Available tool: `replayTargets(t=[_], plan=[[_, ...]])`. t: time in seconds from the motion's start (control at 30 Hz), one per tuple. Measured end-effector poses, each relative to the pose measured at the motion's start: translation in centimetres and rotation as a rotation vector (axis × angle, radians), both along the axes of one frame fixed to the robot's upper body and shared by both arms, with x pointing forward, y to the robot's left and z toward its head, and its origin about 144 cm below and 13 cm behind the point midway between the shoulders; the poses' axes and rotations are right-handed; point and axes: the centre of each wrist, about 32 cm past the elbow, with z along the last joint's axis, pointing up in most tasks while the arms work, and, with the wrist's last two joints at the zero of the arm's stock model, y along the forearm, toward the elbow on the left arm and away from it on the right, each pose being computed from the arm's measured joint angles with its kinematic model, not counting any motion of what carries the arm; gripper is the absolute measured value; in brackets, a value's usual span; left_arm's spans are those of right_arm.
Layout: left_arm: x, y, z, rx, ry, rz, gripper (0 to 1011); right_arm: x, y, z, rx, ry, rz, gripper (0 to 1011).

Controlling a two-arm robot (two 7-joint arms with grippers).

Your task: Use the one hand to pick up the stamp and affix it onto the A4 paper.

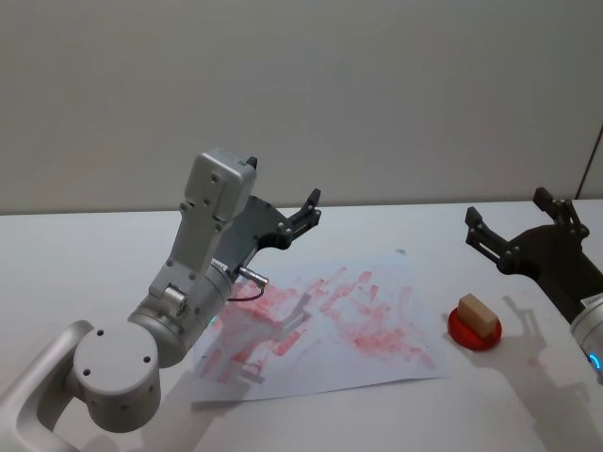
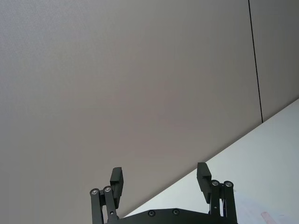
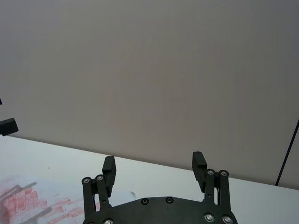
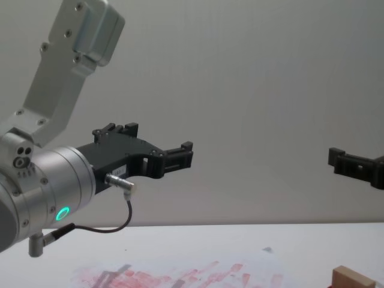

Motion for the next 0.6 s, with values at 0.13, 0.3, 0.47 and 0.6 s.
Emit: replayTargets(t=[0.13, 0.3, 0.47, 0.6], plan=[[0.0, 0.0, 0.0, 0.0, 0.0, 0.0, 1001, 0.0, 0.0, 0.0, 0.0, 0.0, 0.0, 1001], [0.0, 0.0, 0.0, 0.0, 0.0, 0.0, 1001, 0.0, 0.0, 0.0, -0.001, 0.0, 0.0, 1001], [0.0, 0.0, 0.0, 0.0, 0.0, 0.0, 1001, 0.0, 0.0, 0.0, -0.001, 0.0, 0.0, 1001], [0.0, 0.0, 0.0, 0.0, 0.0, 0.0, 1001, 0.0, 0.0, -0.01, -0.001, 0.0, 0.0, 1001]])
